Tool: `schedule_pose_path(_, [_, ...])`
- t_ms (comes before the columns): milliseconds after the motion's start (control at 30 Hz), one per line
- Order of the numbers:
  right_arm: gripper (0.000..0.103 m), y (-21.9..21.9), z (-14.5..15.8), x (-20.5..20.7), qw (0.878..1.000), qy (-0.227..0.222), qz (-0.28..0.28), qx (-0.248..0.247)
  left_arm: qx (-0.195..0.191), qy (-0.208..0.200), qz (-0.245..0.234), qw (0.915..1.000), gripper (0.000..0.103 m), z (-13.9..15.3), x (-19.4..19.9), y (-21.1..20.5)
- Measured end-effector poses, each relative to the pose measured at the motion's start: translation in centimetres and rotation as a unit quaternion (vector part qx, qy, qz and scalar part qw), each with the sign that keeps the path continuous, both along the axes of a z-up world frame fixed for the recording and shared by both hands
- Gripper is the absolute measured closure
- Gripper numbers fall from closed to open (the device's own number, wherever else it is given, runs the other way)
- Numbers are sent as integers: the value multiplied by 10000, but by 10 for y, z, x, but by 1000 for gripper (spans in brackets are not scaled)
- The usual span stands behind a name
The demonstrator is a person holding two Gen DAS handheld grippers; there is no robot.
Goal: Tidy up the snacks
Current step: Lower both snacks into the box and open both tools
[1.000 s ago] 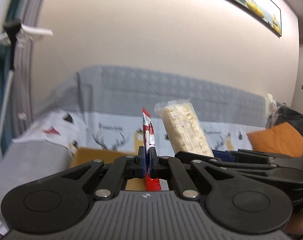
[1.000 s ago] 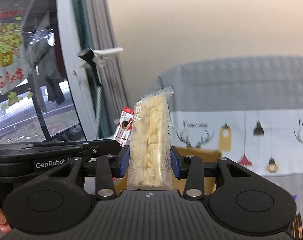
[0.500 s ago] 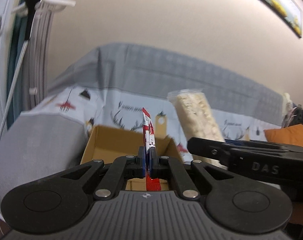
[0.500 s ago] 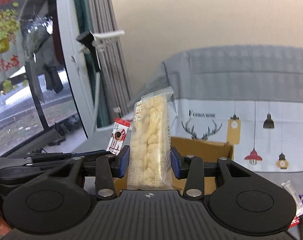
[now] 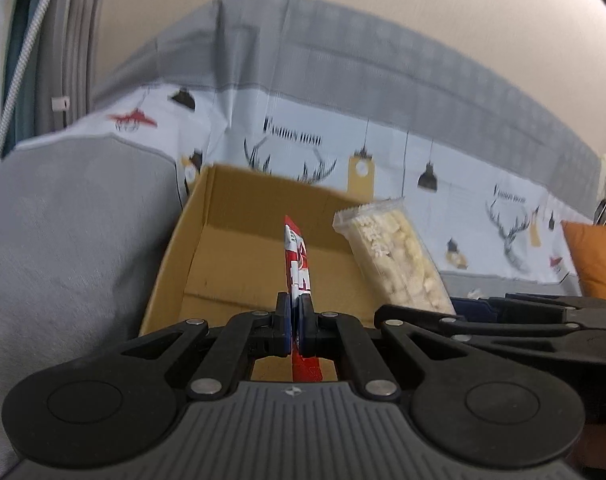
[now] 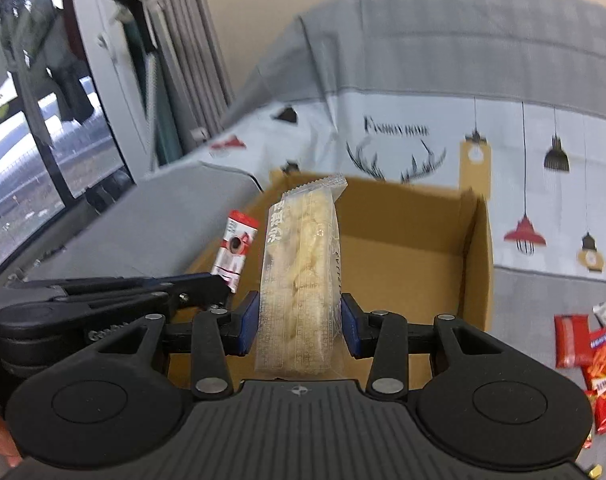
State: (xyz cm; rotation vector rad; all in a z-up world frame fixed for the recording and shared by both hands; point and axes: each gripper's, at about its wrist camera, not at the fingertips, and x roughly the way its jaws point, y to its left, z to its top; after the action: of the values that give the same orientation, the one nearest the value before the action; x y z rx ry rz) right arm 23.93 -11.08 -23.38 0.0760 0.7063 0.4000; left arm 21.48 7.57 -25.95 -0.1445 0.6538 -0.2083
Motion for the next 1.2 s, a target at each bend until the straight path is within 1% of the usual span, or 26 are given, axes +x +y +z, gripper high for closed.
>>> schedule_pose_path(167, [59,2,-30,15,9984,532,-45,-161,253,733,6,9970,100,-36,22,-4])
schedule_pose_path(300, [59,8,-51,20,9954,922,17,-265,167,1164,43,9931,100,-61,30,1])
schedule_pose_path(367, [59,10,-57,20,9941,1036,50,-310,166,1234,55,9922,100,-67,30,3])
schedule_pose_path(500, [59,12,-61,21,9929,1128,80,-373,184,1288,110,9914,100,-73,30,7])
schedule_pose_path(567, [59,14,-62,21,9929,1125,99,-382,200,1307,127,9911,100,-73,29,6])
schedule_pose_path(633, [59,14,-61,22,9932,1103,115,-363,123,1293,111,9915,100,-71,28,7])
schedule_pose_path(667, [56,13,-61,22,9934,1093,109,-329,84,1304,103,9914,90,-69,27,7])
schedule_pose_path(700, [52,10,-59,22,9936,1093,71,-276,71,1353,114,9907,78,-67,26,6])
schedule_pose_path(733, [43,7,-57,22,9940,1067,3,-221,128,1400,233,9898,53,-65,25,7])
schedule_pose_path(767, [41,4,-54,20,9945,1024,-75,-194,187,1413,364,9891,41,-63,23,8])
schedule_pose_path(833, [35,-5,-49,17,9949,989,-165,-63,101,1454,281,9889,36,-58,21,8])
schedule_pose_path(900, [34,-10,-44,12,9953,952,-154,85,132,1426,281,9893,32,-51,15,5])
schedule_pose_path(933, [28,-12,-41,8,9956,911,-201,49,148,1419,306,9893,30,-48,13,4])
schedule_pose_path(967, [17,-13,-38,4,9959,860,-287,-11,179,1402,355,9893,27,-45,11,3])
schedule_pose_path(1000, [11,-16,-36,0,9959,821,-367,-12,178,1395,373,9894,24,-41,9,1])
schedule_pose_path(1033, [1,-20,-34,-3,9955,819,-473,46,171,1397,388,9893,18,-38,7,1])
schedule_pose_path(1067, [1,-25,-32,-5,9945,849,-605,118,212,1420,433,9887,7,-35,5,0])
schedule_pose_path(1133, [0,-31,-30,-8,9930,924,-672,309,236,1426,547,9880,3,-28,0,1])
schedule_pose_path(1200, [0,-34,-27,-13,9924,979,-629,405,266,1369,569,9886,3,-20,-7,0])
